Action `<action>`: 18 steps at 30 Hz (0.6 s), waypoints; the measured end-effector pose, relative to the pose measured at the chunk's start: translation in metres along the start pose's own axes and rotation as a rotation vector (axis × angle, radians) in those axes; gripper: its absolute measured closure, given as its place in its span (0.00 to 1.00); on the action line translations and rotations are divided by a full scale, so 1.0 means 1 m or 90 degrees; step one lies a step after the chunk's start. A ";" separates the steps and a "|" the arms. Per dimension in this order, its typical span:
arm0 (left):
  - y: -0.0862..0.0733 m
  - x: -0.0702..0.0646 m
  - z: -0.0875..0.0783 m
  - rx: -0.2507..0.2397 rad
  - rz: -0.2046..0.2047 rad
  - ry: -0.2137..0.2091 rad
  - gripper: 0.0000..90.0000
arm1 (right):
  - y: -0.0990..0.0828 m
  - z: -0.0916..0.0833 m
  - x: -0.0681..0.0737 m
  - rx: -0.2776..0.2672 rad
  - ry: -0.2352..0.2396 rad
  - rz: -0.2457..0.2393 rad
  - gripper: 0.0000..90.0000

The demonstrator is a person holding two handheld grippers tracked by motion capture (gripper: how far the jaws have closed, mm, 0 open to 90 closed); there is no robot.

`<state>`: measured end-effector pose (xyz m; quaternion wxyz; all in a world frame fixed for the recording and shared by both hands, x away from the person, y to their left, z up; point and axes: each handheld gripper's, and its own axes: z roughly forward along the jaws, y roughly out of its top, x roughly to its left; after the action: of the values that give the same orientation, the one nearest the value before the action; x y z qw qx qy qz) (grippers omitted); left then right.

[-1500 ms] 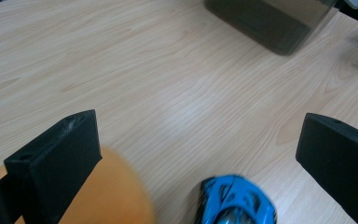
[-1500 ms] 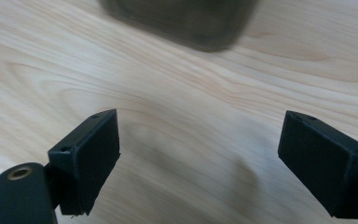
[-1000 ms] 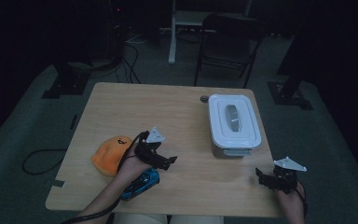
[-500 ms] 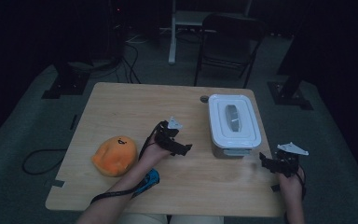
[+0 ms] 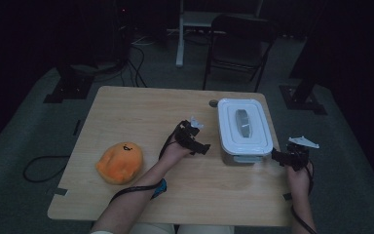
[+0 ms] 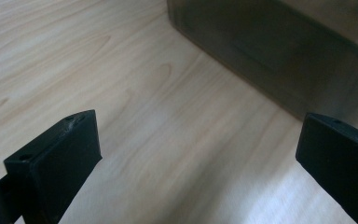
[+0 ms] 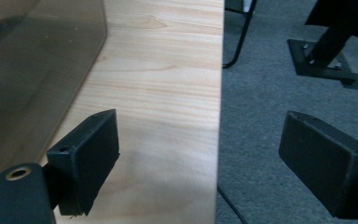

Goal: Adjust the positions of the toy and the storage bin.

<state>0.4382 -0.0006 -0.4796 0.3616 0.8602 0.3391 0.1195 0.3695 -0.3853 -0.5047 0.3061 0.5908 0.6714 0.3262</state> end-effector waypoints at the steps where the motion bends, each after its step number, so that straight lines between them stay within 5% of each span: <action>1: 0.003 0.001 0.003 0.003 0.000 0.004 0.01 | 0.002 0.003 0.000 0.002 -0.002 0.000 0.13; 8: 0.022 0.009 0.019 0.005 -0.009 0.016 0.01 | 0.016 0.019 0.001 0.015 -0.021 -0.009 0.15; 18: 0.037 0.004 0.029 0.005 -0.003 0.003 0.01 | 0.023 0.037 0.012 0.015 0.024 -0.020 0.15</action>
<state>0.4726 -0.0323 -0.4741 0.3579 0.8603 0.3428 0.1194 0.4113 -0.3681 -0.5087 0.2916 0.5775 0.6900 0.3246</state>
